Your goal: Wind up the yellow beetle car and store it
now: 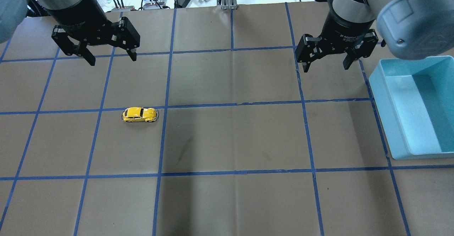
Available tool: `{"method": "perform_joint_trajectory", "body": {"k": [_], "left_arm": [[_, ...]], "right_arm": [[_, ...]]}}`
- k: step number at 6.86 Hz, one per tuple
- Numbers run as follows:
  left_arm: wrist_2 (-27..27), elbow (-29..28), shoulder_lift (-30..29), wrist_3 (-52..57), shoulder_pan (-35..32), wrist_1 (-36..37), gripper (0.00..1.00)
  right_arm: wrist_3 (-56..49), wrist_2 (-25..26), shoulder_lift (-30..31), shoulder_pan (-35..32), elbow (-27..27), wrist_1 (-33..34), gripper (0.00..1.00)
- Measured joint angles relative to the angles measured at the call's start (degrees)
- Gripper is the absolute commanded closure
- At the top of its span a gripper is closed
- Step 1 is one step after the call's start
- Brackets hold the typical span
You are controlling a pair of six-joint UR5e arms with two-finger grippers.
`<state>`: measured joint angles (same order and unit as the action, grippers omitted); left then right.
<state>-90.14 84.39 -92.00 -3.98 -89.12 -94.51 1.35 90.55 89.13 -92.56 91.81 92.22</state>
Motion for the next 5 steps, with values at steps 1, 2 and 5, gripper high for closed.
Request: {"method": "perform_joint_trajectory", "body": {"k": [1, 2, 5], "left_arm": [[0.1, 0.0, -0.1, 0.4, 0.0, 0.1, 0.0], [0.1, 0.0, -0.2, 1.3, 0.1, 0.1, 0.0], [0.0, 0.6, -0.4, 3.5, 0.4, 0.1, 0.0]], "right_arm": [[0.0, 0.0, 0.0, 0.0, 0.0, 0.0, 0.0], [0.0, 0.0, 0.0, 0.0, 0.0, 0.0, 0.0], [0.0, 0.0, 0.0, 0.0, 0.0, 0.0, 0.0]]}}
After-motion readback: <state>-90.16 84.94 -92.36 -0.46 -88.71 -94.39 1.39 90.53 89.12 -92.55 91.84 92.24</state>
